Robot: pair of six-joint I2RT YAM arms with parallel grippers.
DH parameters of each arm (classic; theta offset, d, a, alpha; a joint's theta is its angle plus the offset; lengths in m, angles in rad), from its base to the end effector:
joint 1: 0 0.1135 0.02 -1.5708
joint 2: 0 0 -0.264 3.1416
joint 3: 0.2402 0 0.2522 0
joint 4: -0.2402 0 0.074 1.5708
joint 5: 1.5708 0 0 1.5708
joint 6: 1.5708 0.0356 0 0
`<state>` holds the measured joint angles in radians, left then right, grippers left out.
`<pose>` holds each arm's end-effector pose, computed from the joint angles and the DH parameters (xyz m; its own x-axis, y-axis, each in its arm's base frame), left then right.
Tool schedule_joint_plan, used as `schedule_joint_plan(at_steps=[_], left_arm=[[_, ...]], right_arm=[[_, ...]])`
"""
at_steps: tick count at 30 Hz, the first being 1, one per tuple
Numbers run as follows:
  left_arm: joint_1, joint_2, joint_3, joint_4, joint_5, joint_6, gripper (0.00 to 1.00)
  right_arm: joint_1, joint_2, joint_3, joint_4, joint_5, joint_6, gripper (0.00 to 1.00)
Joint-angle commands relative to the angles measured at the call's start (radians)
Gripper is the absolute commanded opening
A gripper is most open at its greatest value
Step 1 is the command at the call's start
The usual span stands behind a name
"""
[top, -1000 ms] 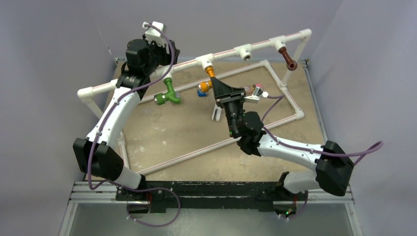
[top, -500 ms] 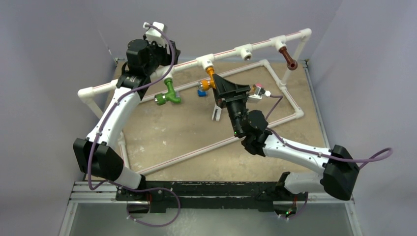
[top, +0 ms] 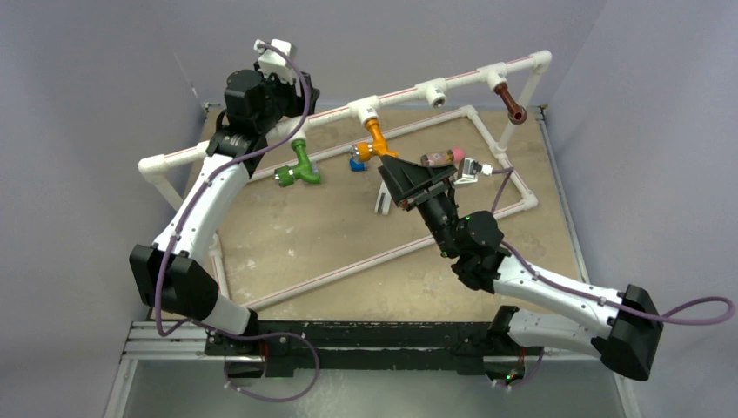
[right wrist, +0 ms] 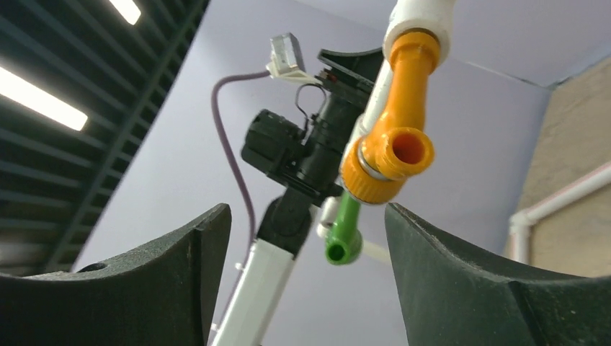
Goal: Install the water faucets
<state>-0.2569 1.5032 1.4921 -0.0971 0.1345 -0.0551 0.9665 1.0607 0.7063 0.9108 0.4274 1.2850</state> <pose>0.3435 -0.0952 0.4224 -0.1252 -0.0235 -0.9918 0.3744 0.9247 -0.0692 0.1440 0.1825 0.3713 -0.4420 0.8965 -0.0294 -0.4426 -0.1895 0.8764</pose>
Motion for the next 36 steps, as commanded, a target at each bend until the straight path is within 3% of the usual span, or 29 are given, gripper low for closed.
schedule_joint_plan(at_steps=[1, 9, 21, 24, 30, 36], left_arm=[[-0.027, 0.069, -0.073, -0.156, 0.020, 0.023, 0.65], [-0.034, 0.069, -0.074, -0.157, 0.013, 0.029, 0.65], [-0.035, 0.064, -0.076, -0.153, 0.010, 0.030, 0.66], [-0.035, 0.063, -0.076, -0.154, 0.010, 0.031, 0.66], [-0.035, 0.062, -0.078, -0.153, 0.011, 0.031, 0.66], [-0.035, 0.066, -0.077, -0.154, 0.012, 0.032, 0.66]], right_arm=[[-0.013, -0.089, -0.026, -0.148, -0.042, -0.176, 0.80], [-0.020, -0.145, 0.071, -0.369, -0.140, -0.724, 0.80], [-0.013, -0.133, 0.190, -0.588, -0.212, -1.806, 0.78], [0.005, -0.128, 0.166, -0.525, -0.176, -2.008, 0.81], [0.031, -0.110, 0.081, -0.238, -0.095, -2.403, 0.84], [0.053, -0.016, 0.092, -0.124, -0.106, -2.616, 0.88]])
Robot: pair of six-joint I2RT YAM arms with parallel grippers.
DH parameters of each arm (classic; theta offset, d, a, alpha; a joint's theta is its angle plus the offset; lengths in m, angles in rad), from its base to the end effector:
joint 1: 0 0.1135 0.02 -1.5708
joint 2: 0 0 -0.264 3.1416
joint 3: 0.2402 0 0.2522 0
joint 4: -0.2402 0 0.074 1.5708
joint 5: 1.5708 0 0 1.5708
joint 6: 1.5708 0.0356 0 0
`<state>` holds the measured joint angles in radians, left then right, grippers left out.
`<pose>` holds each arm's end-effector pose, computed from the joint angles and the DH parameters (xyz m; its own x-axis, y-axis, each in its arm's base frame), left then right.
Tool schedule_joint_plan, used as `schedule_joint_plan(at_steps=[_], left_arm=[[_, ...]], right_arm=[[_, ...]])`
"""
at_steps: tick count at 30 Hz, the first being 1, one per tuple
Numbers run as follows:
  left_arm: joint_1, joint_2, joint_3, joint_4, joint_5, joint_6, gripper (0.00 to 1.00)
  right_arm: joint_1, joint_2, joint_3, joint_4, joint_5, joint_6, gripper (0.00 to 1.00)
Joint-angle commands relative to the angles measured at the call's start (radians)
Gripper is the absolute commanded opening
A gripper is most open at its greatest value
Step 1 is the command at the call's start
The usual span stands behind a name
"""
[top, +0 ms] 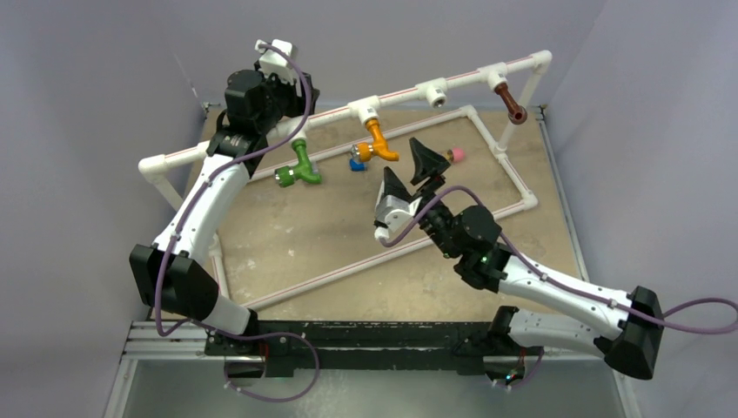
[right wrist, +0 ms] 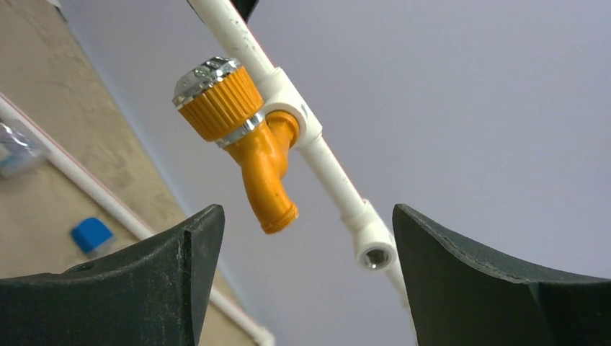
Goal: Install the water faucets
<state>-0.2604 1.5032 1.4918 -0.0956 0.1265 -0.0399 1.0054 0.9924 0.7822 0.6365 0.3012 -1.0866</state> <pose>0.3433 -0.0961 0.4224 -0.1181 -0.0095 -0.9930 0.3722 0.9266 -0.0531 0.1300 0.1852 0.3868 0.6887 -0.4922 -0.5324 -0.1119 0.6534 -0.7487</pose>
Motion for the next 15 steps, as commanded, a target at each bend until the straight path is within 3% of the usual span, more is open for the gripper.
schedule_joint_plan(at_steps=[1, 8, 15], left_arm=[[-0.031, 0.066, -0.076, -0.156, 0.019, 0.018, 0.66], [-0.031, 0.066, -0.077, -0.156, 0.019, 0.019, 0.66], [-0.031, 0.066, -0.079, -0.154, 0.015, 0.020, 0.66]], right_arm=[[0.015, 0.080, 0.025, 0.158, 0.016, -0.266, 0.88], [0.033, 0.211, 0.065, 0.314, 0.035, -0.430, 0.88], [0.035, 0.298, 0.105, 0.418, 0.065, -0.453, 0.86]])
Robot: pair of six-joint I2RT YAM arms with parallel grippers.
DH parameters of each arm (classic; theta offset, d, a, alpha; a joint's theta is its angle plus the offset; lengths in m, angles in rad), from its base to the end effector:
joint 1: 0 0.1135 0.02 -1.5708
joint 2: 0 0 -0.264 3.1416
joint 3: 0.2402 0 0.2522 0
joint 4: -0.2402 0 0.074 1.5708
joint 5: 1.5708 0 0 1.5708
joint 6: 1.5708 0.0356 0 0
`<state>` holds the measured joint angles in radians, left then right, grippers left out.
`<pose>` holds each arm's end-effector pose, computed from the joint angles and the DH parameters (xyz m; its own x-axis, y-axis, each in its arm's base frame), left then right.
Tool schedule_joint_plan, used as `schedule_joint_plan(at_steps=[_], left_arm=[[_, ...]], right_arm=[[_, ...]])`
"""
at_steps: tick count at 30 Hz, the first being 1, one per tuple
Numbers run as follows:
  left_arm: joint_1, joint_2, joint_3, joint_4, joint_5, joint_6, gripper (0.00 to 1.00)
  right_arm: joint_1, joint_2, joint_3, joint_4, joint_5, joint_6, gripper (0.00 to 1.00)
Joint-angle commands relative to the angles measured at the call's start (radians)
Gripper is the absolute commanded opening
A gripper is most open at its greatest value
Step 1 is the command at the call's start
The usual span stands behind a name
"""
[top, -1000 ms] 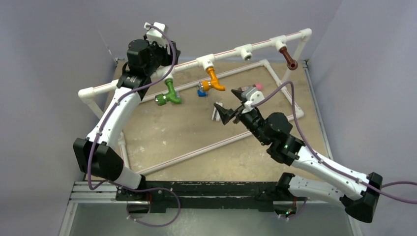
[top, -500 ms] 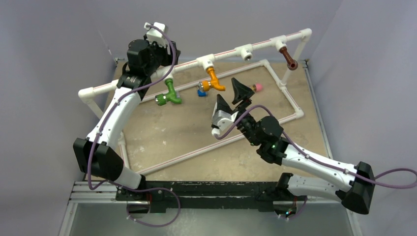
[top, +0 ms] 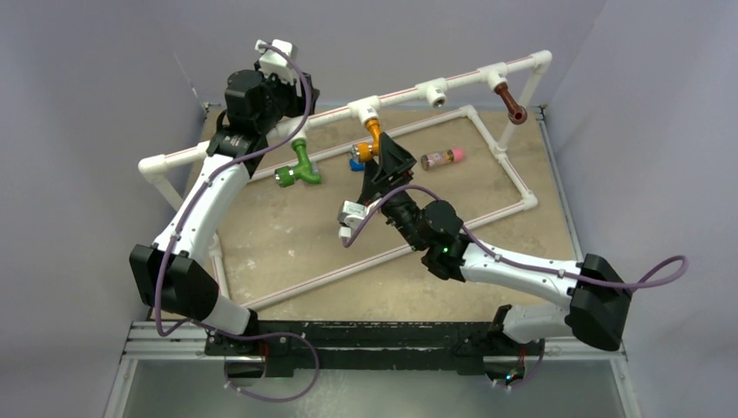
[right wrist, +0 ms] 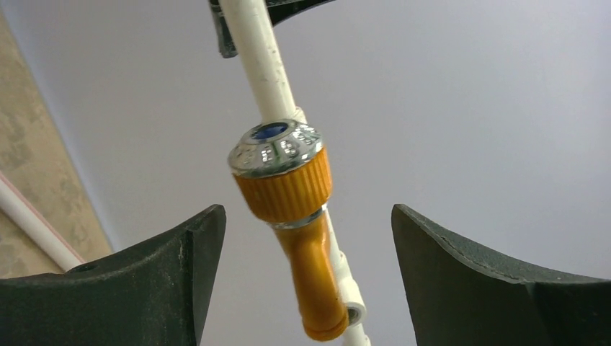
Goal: Install the water faucets
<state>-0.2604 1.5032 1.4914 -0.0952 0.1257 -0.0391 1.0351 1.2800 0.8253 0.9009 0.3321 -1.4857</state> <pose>0.3433 -0.0961 0.4223 -0.1178 -0.0087 -0.9930 0.3716 0.9269 -0.0522 0.1569 0.2416 0.3592 0.6791 -0.7013 -0.2169 0.1631 0.4323 -0.8869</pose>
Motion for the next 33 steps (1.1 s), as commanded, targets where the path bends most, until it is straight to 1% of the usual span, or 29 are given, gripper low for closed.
schedule_joint_plan(at_steps=[1, 3, 7, 10, 11, 12, 14, 15, 16, 17, 18, 20, 23, 25, 28, 31, 32, 33], left_arm=[[-0.031, 0.067, -0.077, -0.155, 0.015, 0.019, 0.66], [-0.031, 0.069, -0.077, -0.155, 0.015, 0.020, 0.66], [-0.030, 0.069, -0.077, -0.156, 0.015, 0.019, 0.66], [-0.030, 0.070, -0.077, -0.156, 0.014, 0.020, 0.66], [-0.030, 0.071, -0.077, -0.156, 0.013, 0.019, 0.66], [-0.030, 0.070, -0.077, -0.156, 0.013, 0.019, 0.66], [-0.028, 0.070, -0.077, -0.156, 0.014, 0.019, 0.66], [-0.028, 0.071, -0.077, -0.156, 0.014, 0.019, 0.66], [-0.028, 0.071, -0.076, -0.156, 0.014, 0.020, 0.66], [-0.028, 0.072, -0.076, -0.156, 0.014, 0.019, 0.66], [-0.028, 0.072, -0.076, -0.156, 0.014, 0.019, 0.66], [-0.028, 0.071, -0.076, -0.156, 0.012, 0.019, 0.66], [-0.028, 0.071, -0.074, -0.157, 0.014, 0.018, 0.66], [-0.028, 0.070, -0.074, -0.158, 0.013, 0.018, 0.66], [-0.028, 0.070, -0.075, -0.157, 0.014, 0.019, 0.66], [-0.028, 0.071, -0.076, -0.158, 0.014, 0.018, 0.66], [-0.028, 0.071, -0.076, -0.157, 0.014, 0.018, 0.66], [-0.028, 0.071, -0.076, -0.157, 0.014, 0.017, 0.66]], right_arm=[[0.005, 0.018, 0.066, 0.160, 0.036, -0.051, 0.85], [0.005, 0.039, 0.082, 0.160, 0.051, -0.041, 0.82], [0.004, 0.068, 0.094, 0.169, 0.059, -0.007, 0.67], [0.008, 0.078, 0.087, 0.188, 0.067, 0.016, 0.58], [0.009, 0.080, 0.084, 0.194, 0.072, 0.027, 0.53], [0.012, 0.081, 0.084, 0.198, 0.079, 0.039, 0.48], [0.023, 0.088, 0.080, 0.216, 0.098, 0.085, 0.34], [0.029, 0.091, 0.080, 0.229, 0.104, 0.113, 0.24], [0.034, 0.095, 0.081, 0.238, 0.116, 0.150, 0.09], [0.040, 0.101, 0.082, 0.243, 0.126, 0.193, 0.02], [0.045, 0.107, 0.083, 0.250, 0.133, 0.242, 0.00], [0.059, 0.117, 0.079, 0.276, 0.160, 0.357, 0.00], [0.080, 0.130, 0.075, 0.336, 0.204, 0.598, 0.00], [0.090, 0.127, 0.076, 0.358, 0.233, 0.807, 0.00], [0.090, 0.107, 0.081, 0.351, 0.249, 1.190, 0.00], [0.089, 0.092, 0.074, 0.328, 0.227, 1.479, 0.00], [0.088, 0.086, 0.067, 0.328, 0.234, 1.621, 0.00], [0.089, 0.079, 0.061, 0.327, 0.245, 1.722, 0.00]])
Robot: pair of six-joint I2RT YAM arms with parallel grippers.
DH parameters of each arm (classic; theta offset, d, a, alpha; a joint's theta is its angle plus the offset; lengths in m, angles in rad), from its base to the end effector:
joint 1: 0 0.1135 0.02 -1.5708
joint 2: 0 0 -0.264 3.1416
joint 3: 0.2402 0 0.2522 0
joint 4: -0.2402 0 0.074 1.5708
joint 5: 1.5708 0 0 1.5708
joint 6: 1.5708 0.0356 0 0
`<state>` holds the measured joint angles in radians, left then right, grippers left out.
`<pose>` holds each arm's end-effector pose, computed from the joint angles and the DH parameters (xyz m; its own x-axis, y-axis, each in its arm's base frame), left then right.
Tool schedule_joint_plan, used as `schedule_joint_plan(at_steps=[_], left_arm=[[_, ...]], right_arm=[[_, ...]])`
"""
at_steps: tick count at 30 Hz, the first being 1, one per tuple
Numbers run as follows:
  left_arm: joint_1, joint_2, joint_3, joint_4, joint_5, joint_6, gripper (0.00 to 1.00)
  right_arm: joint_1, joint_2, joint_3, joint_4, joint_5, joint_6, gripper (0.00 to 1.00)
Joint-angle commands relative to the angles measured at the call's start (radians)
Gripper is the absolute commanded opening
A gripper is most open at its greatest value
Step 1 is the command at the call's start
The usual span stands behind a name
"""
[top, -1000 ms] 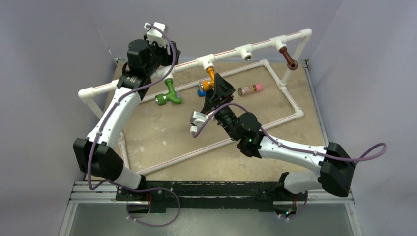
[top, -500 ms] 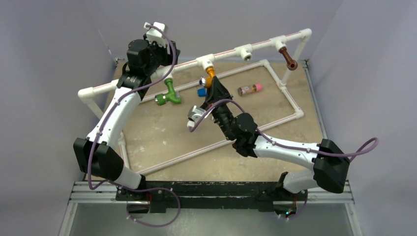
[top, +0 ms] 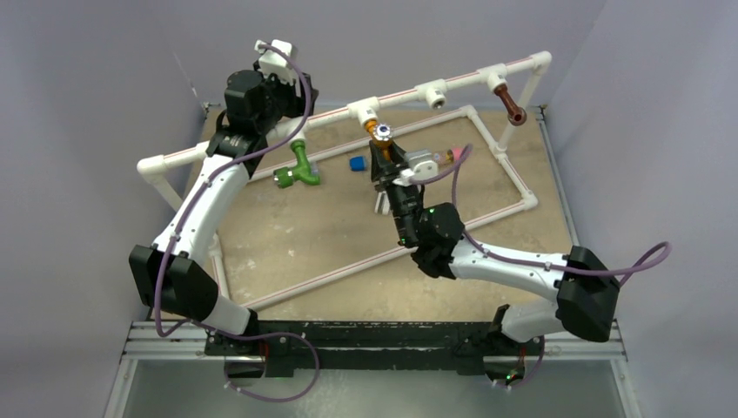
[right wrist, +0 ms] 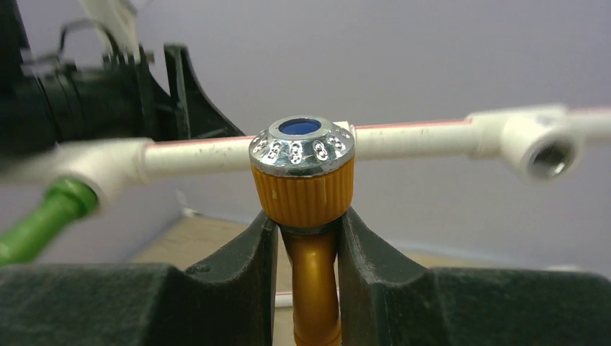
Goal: Install the water faucets
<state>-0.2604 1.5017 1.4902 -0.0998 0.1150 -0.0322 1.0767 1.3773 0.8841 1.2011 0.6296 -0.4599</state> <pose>0.3430 -0.0956 0.4219 -0.1190 -0.0014 -0.9929 0.3623 0.9310 -0.0447 0.1567 0.2467 0.3763 0.4980 0.1680 -0.8507 -0.3107 0.9505 0.0059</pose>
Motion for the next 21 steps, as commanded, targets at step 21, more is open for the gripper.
schedule_joint_plan(at_steps=[21], left_arm=[[-0.029, 0.072, -0.073, -0.153, 0.039, 0.003, 0.66]], right_arm=[[0.019, 0.044, -0.151, 0.055, -0.052, 2.012, 0.06]])
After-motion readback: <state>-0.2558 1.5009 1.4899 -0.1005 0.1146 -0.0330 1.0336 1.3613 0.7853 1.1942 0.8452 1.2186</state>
